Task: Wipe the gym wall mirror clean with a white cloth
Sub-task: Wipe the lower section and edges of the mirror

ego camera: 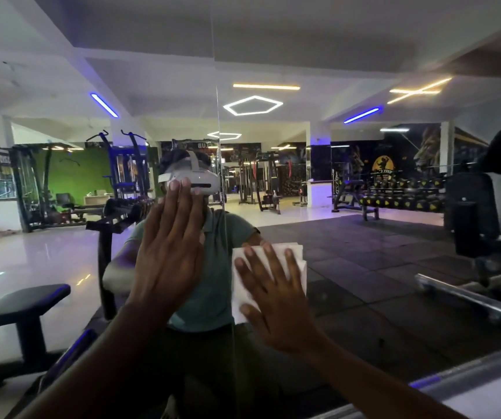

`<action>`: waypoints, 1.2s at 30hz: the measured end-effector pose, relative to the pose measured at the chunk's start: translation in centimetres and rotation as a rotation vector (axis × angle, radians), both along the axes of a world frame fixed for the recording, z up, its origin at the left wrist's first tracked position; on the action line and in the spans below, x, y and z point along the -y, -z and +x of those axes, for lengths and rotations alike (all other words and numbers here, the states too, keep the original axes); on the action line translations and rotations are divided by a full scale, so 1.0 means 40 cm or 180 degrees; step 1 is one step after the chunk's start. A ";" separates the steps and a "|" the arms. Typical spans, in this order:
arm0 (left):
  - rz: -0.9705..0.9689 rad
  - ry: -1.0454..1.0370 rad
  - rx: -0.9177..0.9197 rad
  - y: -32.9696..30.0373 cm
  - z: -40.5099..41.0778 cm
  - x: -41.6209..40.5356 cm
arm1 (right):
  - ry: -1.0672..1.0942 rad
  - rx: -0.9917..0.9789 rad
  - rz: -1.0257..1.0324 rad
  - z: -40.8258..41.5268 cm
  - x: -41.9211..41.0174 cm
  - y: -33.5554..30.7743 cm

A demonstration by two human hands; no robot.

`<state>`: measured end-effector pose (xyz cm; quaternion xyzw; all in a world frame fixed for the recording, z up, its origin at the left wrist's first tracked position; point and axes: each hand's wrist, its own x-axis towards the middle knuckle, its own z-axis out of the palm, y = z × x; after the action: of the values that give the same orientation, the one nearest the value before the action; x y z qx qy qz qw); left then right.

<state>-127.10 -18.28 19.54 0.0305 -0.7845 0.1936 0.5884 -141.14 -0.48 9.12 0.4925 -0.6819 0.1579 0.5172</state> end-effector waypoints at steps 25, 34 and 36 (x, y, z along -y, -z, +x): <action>0.0742 -0.0020 0.0849 0.502 0.030 -0.047 | 0.0980 0.1527 -0.1673 -0.173 -0.197 0.346; 0.0545 -0.0227 0.0789 0.507 0.028 -0.028 | 0.0554 0.0971 -0.1109 0.063 0.077 0.228; 0.0499 -0.0287 0.0814 0.504 0.037 -0.024 | 0.0478 0.0326 -0.0386 -0.016 -0.005 0.246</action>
<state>-125.62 -17.31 -0.60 0.0866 -0.8636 0.1603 0.4702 -141.78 -0.28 -0.72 0.3991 -0.7317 0.1847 0.5209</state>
